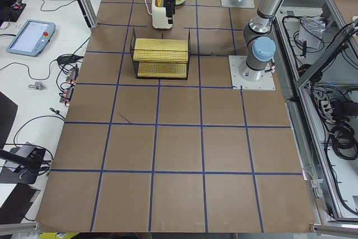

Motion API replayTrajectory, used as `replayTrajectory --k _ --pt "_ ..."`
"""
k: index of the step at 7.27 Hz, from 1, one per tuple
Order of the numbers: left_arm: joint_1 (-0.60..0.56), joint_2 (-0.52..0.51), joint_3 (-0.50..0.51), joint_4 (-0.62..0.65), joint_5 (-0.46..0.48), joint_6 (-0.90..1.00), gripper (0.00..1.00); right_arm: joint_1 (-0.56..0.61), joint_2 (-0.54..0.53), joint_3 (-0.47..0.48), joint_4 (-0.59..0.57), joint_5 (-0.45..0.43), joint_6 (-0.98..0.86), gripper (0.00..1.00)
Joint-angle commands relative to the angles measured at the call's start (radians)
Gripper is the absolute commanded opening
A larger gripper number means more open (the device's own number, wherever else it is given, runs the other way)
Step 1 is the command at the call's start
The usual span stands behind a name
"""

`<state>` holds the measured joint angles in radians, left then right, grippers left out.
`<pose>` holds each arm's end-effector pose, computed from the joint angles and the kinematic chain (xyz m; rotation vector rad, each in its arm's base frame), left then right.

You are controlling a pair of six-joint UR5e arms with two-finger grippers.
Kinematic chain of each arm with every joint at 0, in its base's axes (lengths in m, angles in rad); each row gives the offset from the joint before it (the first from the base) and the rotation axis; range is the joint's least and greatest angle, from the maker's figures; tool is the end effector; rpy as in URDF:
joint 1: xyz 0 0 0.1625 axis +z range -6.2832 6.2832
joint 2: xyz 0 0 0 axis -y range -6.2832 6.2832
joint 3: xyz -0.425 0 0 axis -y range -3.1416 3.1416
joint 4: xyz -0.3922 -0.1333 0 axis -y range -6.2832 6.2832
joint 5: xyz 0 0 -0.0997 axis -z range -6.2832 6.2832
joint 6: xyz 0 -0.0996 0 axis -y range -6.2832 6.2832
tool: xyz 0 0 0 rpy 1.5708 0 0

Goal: Press toaster with right arm
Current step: 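Move the right gripper down over the toaster's side lever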

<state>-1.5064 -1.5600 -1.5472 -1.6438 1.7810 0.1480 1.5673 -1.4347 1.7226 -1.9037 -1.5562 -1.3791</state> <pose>-0.0812 -0.4895 0.4998 0.1286 2.9325 0.0892 0.1329 -0.5383 0.3772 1.9833 -2.4129 0.0687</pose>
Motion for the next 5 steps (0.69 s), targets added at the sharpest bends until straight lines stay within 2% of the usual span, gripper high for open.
replayTrajectory --k 1,3,5 --pt "0.0 0.0 -0.001 0.001 0.0 0.001 1.0 0.0 -0.004 0.047 -0.046 0.008 -0.11 0.0" --pt "0.0 0.0 -0.001 0.001 0.0 0.001 1.0 0.004 0.007 0.092 -0.101 0.012 -0.155 0.0" --pt "0.0 0.0 -0.001 0.001 0.0 0.001 1.0 0.008 0.005 0.08 -0.112 0.013 -0.149 0.0"
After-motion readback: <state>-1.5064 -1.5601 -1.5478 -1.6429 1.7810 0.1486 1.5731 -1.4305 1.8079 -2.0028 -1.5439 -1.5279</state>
